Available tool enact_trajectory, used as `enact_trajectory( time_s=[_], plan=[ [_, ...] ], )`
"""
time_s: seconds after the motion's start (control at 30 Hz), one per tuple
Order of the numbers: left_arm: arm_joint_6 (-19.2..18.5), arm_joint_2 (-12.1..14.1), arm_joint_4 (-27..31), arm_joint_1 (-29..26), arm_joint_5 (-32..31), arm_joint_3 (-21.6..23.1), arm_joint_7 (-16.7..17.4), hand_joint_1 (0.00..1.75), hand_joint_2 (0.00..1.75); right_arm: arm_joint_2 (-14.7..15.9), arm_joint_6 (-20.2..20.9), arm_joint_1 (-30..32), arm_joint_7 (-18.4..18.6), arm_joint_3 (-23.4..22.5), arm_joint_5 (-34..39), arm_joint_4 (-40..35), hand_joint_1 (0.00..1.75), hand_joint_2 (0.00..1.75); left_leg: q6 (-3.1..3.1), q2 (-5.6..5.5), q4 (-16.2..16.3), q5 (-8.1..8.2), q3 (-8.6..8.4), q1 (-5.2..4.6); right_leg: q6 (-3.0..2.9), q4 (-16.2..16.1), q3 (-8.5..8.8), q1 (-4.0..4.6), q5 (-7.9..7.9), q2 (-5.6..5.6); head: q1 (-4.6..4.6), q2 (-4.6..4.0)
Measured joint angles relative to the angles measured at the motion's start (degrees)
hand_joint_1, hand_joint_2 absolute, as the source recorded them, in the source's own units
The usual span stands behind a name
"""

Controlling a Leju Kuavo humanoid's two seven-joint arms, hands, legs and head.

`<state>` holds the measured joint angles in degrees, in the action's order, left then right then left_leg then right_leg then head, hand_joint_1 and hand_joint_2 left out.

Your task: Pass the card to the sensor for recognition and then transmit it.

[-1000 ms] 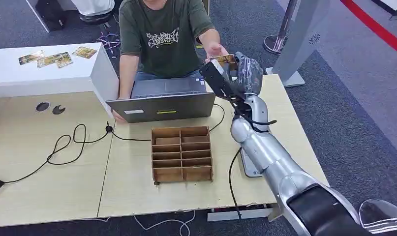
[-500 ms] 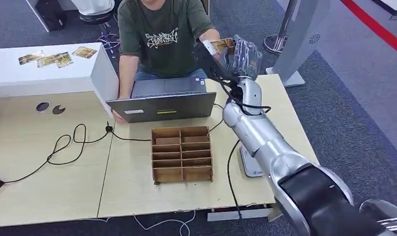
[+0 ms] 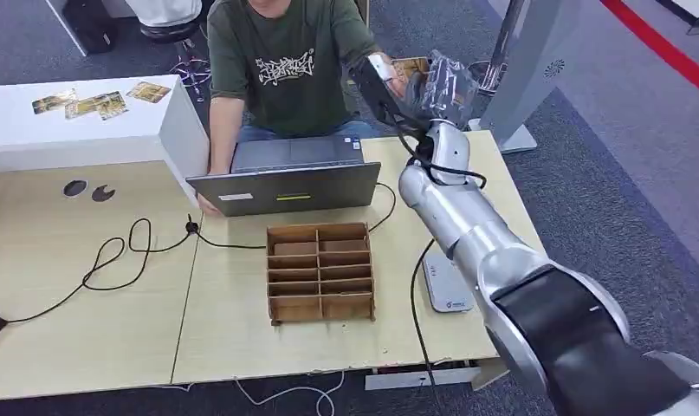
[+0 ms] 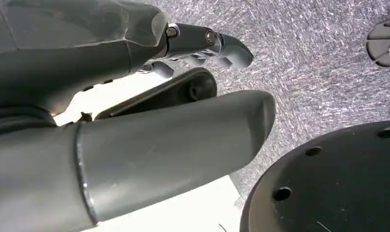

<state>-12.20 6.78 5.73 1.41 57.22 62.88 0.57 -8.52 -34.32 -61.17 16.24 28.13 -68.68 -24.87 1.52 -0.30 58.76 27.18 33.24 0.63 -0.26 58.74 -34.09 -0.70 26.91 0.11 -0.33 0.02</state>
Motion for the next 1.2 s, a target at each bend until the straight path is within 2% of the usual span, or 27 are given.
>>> enact_trajectory(
  time_s=[0.73, 0.77, 0.8, 0.83, 1.2],
  plan=[
    [0.0, 0.22, 0.37, 0.24, -0.13, 1.07, 0.37, 0.0, 0.0, 0.09, -0.31, -0.53, -0.68, -1.6, -0.96, 3.0, 1.75, 1.75, 0.0, 0.03, 0.0, 0.0, 0.0, 0.0, -0.01, 0.0, 0.0, 0.0, -0.01, 0.02, 0.02, 0.0],
    [0.0, 0.22, 0.37, 0.26, -0.13, 1.07, 0.44, 0.0, 0.0, 0.09, -0.31, -0.53, -0.72, -1.68, -1.09, 3.04, 1.38, 1.75, 0.0, 0.03, 0.0, 0.0, 0.0, 0.0, -0.01, 0.0, 0.0, 0.0, -0.01, 0.02, 0.02, 0.0],
    [0.0, 0.22, 0.37, 0.29, -0.13, 1.09, 0.48, 0.0, 0.0, 0.09, -0.31, -0.53, -0.74, -1.79, -1.14, 3.06, 1.38, 1.75, 0.0, 0.03, 0.0, 0.0, 0.0, 0.0, -0.01, 0.0, 0.0, 0.0, -0.01, 0.02, 0.02, 0.0],
    [0.0, 0.22, 0.37, 0.32, -0.11, 1.09, 0.5, 0.0, 0.0, 0.09, -0.26, -0.53, -0.74, -2.01, -1.18, 3.08, 0.0, 1.75, 0.0, 0.03, 0.0, 0.0, 0.0, 0.0, -0.01, 0.0, 0.0, 0.0, -0.01, 0.02, 0.02, 0.0],
    [0.02, 0.22, 0.37, 0.62, 0.04, 1.25, 0.52, 0.0, 0.0, 0.09, -1.35, -0.52, -1.05, -2.88, -2.14, 3.13, 0.0, 1.75, 0.0, 0.03, 0.0, 0.0, 0.0, 0.0, -0.02, 0.0, 0.0, 0.0, -0.02, 0.02, 0.02, 0.0]
  ],
)
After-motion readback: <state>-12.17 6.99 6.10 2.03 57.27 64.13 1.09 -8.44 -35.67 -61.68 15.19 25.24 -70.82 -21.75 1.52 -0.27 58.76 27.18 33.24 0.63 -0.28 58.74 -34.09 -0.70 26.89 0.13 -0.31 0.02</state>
